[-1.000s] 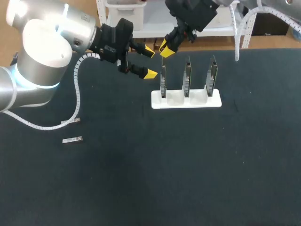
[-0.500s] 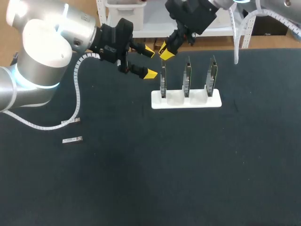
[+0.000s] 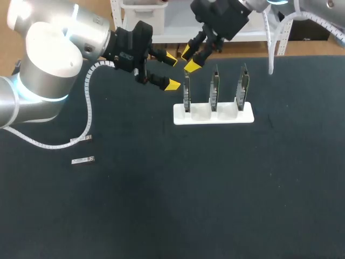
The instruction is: Pick up the optical module with the left hand, and insert it into the network port with the right hand.
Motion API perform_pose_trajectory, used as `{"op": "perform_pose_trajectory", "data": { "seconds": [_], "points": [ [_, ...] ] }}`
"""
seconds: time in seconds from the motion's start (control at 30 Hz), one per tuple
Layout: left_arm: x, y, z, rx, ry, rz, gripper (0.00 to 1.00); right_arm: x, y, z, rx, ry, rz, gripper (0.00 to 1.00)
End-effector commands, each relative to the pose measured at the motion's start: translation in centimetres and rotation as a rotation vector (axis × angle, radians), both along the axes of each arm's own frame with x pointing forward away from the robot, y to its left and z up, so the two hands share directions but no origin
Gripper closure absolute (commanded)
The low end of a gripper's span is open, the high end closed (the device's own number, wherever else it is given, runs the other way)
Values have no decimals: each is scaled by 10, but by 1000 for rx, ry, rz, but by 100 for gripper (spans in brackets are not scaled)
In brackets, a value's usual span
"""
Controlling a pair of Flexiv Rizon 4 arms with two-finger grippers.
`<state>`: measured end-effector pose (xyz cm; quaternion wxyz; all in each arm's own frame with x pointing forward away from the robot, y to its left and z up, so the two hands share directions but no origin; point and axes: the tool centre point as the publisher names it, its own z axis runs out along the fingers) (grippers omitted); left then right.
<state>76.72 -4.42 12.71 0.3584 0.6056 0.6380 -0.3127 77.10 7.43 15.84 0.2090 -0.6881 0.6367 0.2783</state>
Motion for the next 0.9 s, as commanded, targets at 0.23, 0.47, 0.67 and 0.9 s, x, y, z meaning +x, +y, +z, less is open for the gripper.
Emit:
{"op": "perform_pose_trajectory", "data": {
  "seconds": [0.23, 0.47, 0.67, 0.9],
  "points": [
    [2, -1, 1, 6, 5, -2, 0, -7, -26, 12, 201, -17, 9, 0],
    [2, -1, 1, 6, 5, -2, 0, -10, -32, 8, 239, -5, 7, 100],
    [2, -1, 1, 6, 5, -2, 0, -10, -28, 8, 238, -2, 12, 100],
    [2, -1, 1, 6, 5, -2, 0, -11, -21, 7, 232, -8, 16, 100]
  ]
}}
